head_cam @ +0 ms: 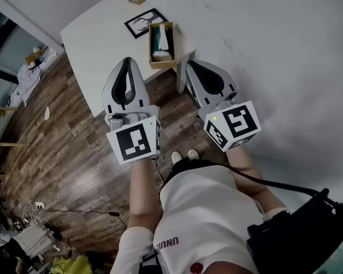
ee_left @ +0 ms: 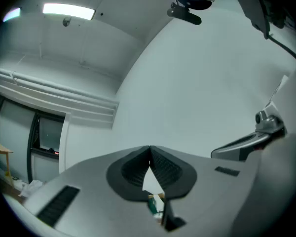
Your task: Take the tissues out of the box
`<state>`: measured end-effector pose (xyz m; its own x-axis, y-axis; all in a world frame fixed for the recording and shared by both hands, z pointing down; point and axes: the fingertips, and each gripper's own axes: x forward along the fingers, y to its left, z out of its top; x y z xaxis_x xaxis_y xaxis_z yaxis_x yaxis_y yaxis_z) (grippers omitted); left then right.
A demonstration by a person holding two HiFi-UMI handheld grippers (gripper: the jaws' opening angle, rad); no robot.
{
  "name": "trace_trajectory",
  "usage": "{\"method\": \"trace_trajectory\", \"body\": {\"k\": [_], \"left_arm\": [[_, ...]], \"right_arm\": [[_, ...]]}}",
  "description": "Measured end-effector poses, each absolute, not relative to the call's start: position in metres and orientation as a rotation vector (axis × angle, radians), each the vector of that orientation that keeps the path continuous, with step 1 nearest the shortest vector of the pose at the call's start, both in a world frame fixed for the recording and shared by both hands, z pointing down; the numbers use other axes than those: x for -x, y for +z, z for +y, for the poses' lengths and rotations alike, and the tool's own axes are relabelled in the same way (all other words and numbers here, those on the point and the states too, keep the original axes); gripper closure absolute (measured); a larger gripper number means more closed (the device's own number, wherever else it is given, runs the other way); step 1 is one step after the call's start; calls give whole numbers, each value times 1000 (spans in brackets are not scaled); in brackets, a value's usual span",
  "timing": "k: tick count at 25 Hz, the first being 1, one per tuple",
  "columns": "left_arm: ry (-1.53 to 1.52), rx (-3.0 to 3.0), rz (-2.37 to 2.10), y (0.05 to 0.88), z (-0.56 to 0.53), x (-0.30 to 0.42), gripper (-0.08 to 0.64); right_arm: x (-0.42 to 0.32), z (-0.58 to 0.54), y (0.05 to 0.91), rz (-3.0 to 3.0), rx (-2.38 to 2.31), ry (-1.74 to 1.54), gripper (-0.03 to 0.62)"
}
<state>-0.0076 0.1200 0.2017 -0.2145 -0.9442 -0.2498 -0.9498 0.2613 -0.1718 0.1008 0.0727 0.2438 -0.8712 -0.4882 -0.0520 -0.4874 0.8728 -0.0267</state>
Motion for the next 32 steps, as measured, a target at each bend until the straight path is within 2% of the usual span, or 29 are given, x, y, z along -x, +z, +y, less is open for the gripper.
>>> {"method": "trace_trajectory", "body": {"k": [32], "left_arm": [[118, 1802, 2194, 199, 109, 44, 545]], "right_arm": [[-98, 45, 274, 2979, 934, -38, 572]]}}
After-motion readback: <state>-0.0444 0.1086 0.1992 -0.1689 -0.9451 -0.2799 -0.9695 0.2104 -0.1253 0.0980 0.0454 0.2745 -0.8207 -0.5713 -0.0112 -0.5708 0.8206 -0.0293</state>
